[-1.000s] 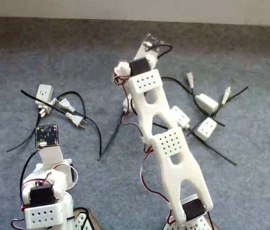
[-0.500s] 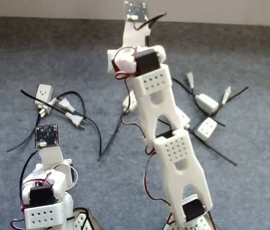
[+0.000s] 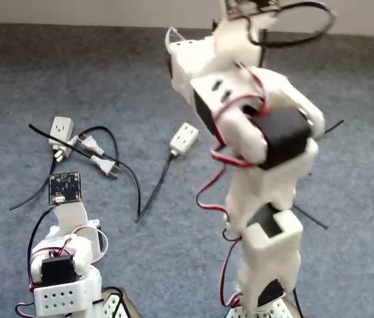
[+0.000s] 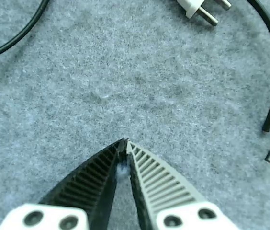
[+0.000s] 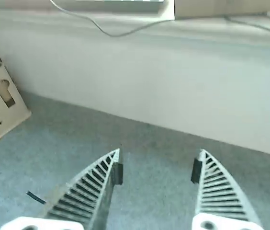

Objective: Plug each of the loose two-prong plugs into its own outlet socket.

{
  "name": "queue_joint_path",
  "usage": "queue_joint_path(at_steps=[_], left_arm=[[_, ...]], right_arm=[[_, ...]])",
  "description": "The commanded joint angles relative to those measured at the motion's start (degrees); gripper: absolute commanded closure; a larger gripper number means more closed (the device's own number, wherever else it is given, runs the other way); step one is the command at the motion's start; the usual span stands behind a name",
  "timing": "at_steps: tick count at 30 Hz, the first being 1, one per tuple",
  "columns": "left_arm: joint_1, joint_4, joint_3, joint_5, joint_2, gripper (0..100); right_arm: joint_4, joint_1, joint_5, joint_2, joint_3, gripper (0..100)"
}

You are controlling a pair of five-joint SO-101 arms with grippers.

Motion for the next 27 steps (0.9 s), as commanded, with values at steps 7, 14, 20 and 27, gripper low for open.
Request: queue_joint_path(at_steps=[7, 14, 20, 27], left_arm=[[-0.04, -0.09, 0.84, 0.26, 0.13, 99], [11.65, 0.0, 0.84, 0.26, 0.13, 99], [20.97, 0.0, 0.84, 0.26, 0.04, 99], [25.1, -0.18, -4.18, 0.18, -0.04, 99]], right_arm=[[2.15, 0.31, 0.7, -18.07, -5.58, 76.7], [2.33, 0.31, 0.7, -32.57, -5.05, 76.8], [2.42, 0.31, 0.44, -40.48, -5.05, 77.0], [2.59, 0.31, 0.44, -44.79, -4.97, 77.1]])
